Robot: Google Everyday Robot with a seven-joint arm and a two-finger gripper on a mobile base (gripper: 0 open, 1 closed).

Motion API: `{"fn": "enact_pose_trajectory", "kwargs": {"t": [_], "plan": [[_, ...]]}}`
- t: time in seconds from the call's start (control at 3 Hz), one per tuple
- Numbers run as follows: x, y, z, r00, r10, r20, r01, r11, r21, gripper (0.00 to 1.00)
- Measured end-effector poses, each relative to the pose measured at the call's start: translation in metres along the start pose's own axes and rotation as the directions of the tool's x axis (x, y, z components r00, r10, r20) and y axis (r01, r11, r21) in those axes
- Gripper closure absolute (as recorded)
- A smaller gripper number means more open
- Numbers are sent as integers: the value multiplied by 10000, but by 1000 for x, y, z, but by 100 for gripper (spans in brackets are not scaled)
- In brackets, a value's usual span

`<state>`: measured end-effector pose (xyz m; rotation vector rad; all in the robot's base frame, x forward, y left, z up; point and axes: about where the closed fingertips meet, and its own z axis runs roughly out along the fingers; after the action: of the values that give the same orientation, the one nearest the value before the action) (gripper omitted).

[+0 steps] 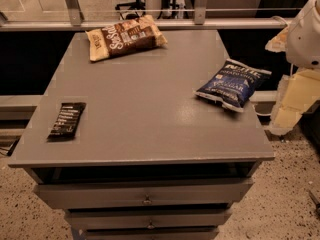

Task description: Pick blue chip bag

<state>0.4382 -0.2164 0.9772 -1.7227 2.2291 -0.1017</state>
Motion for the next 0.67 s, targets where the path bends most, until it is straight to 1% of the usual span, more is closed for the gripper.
{"fn": "enact_pose_trajectory", "kwargs": {"t": [0.33, 0.67], "plan": [[-3, -7, 9, 10000, 57, 81, -57, 9999, 99, 0], [-6, -41, 49, 9986, 449, 287, -468, 9963, 716, 0]]}}
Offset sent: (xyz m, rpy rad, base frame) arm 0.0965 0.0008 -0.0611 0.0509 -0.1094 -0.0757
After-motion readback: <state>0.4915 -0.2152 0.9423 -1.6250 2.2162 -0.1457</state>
